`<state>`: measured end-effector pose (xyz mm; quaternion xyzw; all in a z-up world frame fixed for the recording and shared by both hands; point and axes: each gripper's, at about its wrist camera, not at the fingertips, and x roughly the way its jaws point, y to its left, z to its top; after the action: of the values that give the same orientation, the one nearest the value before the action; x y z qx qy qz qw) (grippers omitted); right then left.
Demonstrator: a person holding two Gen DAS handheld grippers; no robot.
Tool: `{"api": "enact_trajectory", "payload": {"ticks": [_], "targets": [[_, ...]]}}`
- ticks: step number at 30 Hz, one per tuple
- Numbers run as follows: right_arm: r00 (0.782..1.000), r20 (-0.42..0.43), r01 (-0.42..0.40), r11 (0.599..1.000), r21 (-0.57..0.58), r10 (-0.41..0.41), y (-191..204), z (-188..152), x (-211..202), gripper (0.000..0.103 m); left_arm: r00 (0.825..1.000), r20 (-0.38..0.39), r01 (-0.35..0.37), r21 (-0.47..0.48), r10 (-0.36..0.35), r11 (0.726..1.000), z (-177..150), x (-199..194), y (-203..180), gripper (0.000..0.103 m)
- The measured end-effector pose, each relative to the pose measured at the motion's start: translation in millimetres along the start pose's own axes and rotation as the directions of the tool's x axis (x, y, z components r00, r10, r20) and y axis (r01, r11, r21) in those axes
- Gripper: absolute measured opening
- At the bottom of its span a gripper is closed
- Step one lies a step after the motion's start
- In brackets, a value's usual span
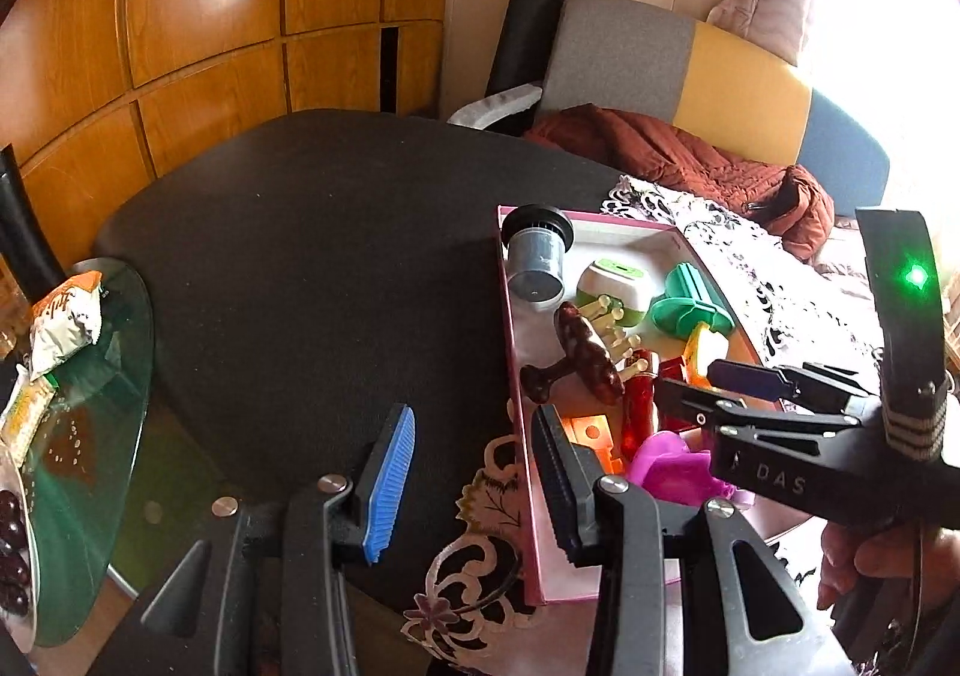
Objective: Organize rigid objects
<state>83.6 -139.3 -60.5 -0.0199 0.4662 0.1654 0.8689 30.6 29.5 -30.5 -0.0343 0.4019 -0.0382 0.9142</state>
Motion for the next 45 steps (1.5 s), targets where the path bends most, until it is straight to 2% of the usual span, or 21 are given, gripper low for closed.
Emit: {"api": "enact_trajectory", "payload": {"ticks": [2,4,6,8,11,14,18,22,36,38,41,45], "targets": [[1.0,0.005,0.001,1.0,0.009,-0.001,0.4,-3.6,-3.4,0.054,1.0,0.006,-0.007,0.004,0.007,1.0,0.3,-1.4,-1.0,0.042],[1.0,0.018,0.002,1.0,0.02,-0.002,-1.2,-4.3,-8.6,0.057,1.0,0.015,-0.022,0.008,0.021,1.0,0.8,-3.8,-3.0,0.055],[0.999,0.044,0.01,1.0,0.029,-0.011,-1.5,-6.4,-17.1,0.065,1.0,0.028,-0.011,0.007,0.011,1.0,1.3,-7.3,-4.3,0.06],[0.997,0.072,0.028,0.999,0.035,-0.03,-1.8,-9.0,-26.5,0.068,0.999,0.04,-0.006,0.007,0.006,1.0,1.8,-11.5,-5.4,0.061],[0.992,0.11,0.061,0.997,0.056,-0.067,-3.6,-13.5,-41.5,0.073,0.997,0.059,-0.054,0.038,0.052,0.998,3.1,-17.9,-15.5,0.061],[0.983,0.146,0.095,0.991,0.096,-0.108,-8.0,-19.7,-55.8,0.075,0.994,0.073,-0.09,0.058,0.086,0.994,3.9,-24.2,-23.9,0.061],[0.973,0.177,0.122,0.981,0.151,-0.148,-14.7,-31.4,-73.7,0.075,0.996,0.079,-0.055,0.048,0.051,0.997,2.0,-33.4,-27.9,0.061],[0.969,0.183,0.136,0.974,0.18,-0.169,-16.6,-42.5,-81.3,0.076,0.994,0.106,-0.049,0.068,0.042,0.996,-1.2,-43.0,-36.0,0.061],[0.961,0.191,0.168,0.971,0.172,-0.2,-11.1,-51.7,-85.8,0.078,0.997,0.082,0.002,0.074,-0.008,0.997,-6.0,-47.4,-44.0,0.061],[0.962,0.188,0.169,0.971,0.17,-0.201,-10.1,-51.4,-85.2,0.078,0.996,0.089,-0.002,0.079,-0.005,0.997,-6.3,-48.0,-43.9,0.059],[0.962,0.183,0.171,0.971,0.167,-0.201,-9.2,-51.8,-83.4,0.078,0.992,0.124,-0.035,0.095,0.023,0.995,-6.4,-49.3,-44.4,0.045],[0.962,0.184,0.174,0.971,0.162,-0.203,-7.6,-52.1,-82.4,0.078,0.987,0.157,-0.036,0.094,0.021,0.995,-4.5,-53.4,-42.4,0.043]]}}
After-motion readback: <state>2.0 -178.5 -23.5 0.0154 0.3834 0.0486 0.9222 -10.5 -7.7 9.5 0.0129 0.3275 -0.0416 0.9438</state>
